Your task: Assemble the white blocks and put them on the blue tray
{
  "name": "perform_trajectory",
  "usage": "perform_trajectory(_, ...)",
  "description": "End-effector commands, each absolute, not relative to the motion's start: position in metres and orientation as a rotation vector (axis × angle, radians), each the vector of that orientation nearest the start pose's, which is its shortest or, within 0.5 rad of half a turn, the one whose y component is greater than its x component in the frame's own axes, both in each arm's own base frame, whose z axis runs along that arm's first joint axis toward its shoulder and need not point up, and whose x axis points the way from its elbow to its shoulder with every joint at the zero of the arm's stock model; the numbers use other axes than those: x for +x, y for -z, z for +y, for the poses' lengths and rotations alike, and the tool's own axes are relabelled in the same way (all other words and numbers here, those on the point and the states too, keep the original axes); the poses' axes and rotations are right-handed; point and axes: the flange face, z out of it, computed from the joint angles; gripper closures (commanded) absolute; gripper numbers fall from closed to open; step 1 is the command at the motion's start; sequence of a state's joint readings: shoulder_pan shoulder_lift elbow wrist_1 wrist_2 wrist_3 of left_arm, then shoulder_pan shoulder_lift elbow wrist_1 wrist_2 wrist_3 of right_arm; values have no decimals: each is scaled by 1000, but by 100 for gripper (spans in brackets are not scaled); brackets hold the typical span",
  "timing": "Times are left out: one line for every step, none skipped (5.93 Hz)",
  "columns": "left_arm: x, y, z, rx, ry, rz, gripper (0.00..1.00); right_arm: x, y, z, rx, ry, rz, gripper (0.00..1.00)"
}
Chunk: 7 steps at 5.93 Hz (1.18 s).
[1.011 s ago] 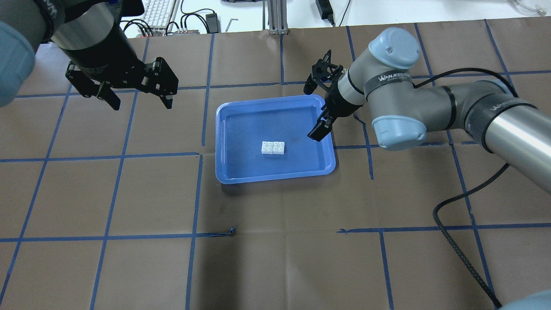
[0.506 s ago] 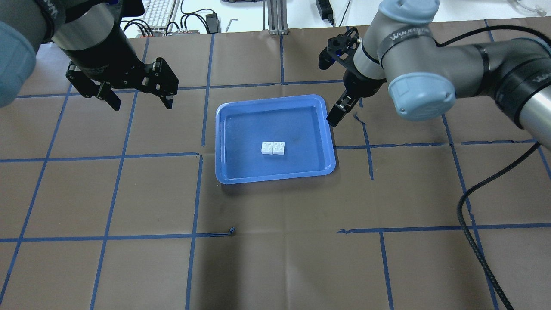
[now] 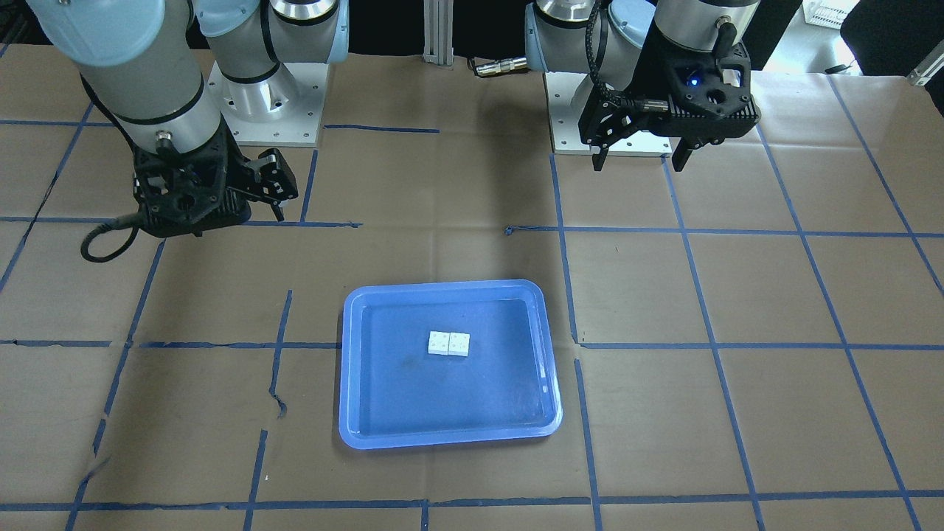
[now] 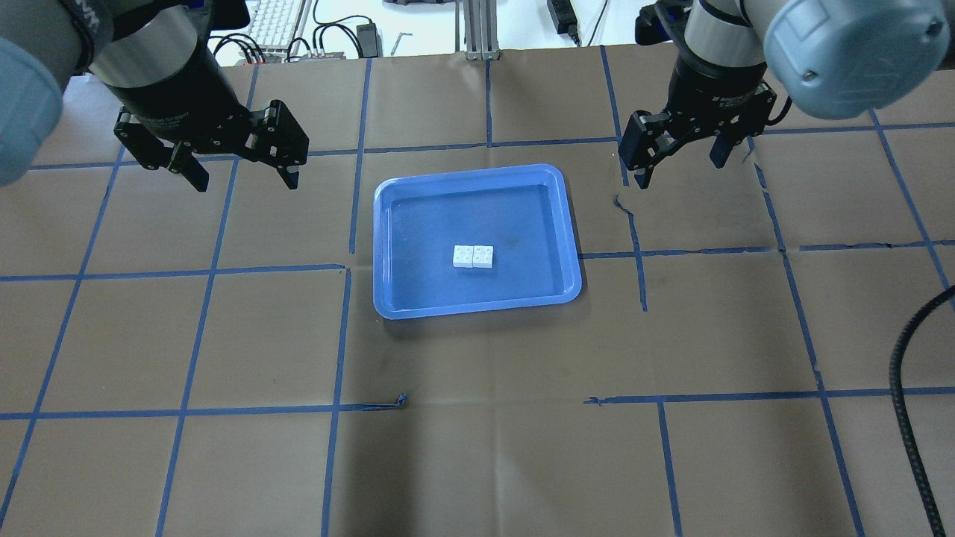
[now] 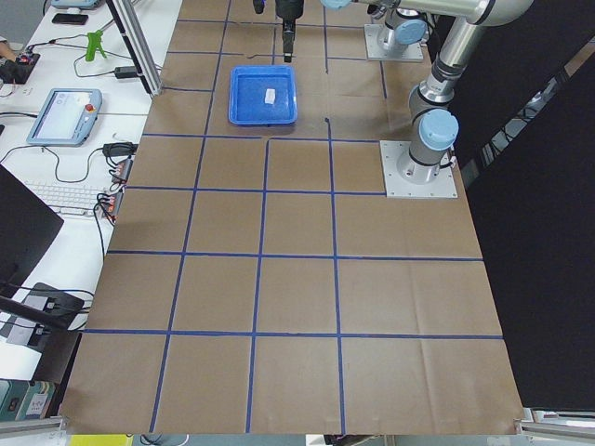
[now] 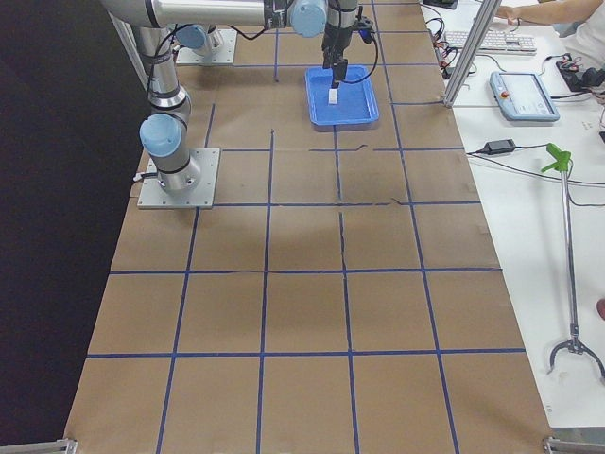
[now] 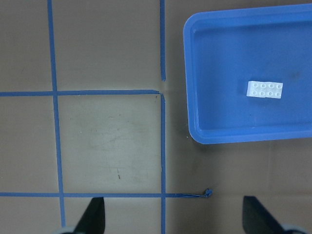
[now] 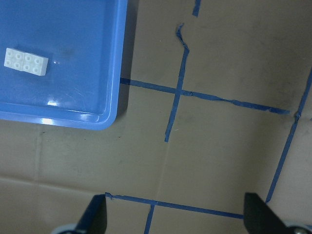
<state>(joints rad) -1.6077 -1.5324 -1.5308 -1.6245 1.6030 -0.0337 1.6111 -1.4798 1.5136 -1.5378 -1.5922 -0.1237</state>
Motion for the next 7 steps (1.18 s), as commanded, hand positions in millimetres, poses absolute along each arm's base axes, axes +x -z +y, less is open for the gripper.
perform_trajectory(-148, -521, -472, 4, 40, 3110, 1, 149, -479, -510, -134, -95, 3157, 0)
perform_trajectory(-147, -521, -472, 4, 40, 3108, 1, 136, -493, -504, -86, -52, 3159, 0)
perform_trajectory(-147, -521, -472, 4, 38, 3108, 1, 134, -493, -504, -81, -52, 3159, 0)
perform_trajectory(-148, -522, -472, 4, 42, 3110, 1, 133, -494, -504, -80, -44, 3161, 0)
perform_trajectory(-148, -521, -473, 4, 42, 3110, 1, 133, -494, -504, -80, -44, 3161, 0)
perform_trajectory(-147, -521, -473, 2, 42, 3108, 1, 135, -495, -503, -85, -42, 3161, 0)
perform_trajectory(-147, -521, -473, 2, 42, 3108, 1, 136, -493, -503, -88, -44, 3161, 0)
